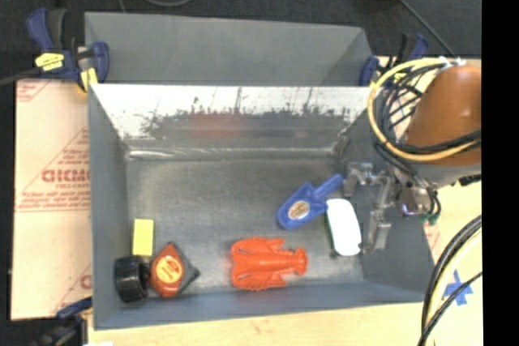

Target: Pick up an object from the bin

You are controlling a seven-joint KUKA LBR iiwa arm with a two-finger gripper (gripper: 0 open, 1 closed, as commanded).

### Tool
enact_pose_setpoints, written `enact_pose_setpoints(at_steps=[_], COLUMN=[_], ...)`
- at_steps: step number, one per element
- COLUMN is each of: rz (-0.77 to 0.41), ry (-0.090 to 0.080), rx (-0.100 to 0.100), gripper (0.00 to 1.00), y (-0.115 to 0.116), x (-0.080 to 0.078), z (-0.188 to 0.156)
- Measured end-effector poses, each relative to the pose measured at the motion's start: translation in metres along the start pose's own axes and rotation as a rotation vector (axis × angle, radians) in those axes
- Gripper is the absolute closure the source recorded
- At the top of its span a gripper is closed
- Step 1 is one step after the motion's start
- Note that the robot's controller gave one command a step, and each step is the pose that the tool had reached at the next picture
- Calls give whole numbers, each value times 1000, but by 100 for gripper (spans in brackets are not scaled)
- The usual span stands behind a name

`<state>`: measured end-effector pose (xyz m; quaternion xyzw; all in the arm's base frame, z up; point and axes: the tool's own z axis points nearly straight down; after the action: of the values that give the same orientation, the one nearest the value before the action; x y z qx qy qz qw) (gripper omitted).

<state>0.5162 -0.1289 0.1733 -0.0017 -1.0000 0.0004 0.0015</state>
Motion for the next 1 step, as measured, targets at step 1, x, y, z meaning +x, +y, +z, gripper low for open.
enact_pose_setpoints(at_steps=[1], rz=[-4], ry=[-6], rx=[1], gripper=[0], y=[0], x=[-2], z=[-3])
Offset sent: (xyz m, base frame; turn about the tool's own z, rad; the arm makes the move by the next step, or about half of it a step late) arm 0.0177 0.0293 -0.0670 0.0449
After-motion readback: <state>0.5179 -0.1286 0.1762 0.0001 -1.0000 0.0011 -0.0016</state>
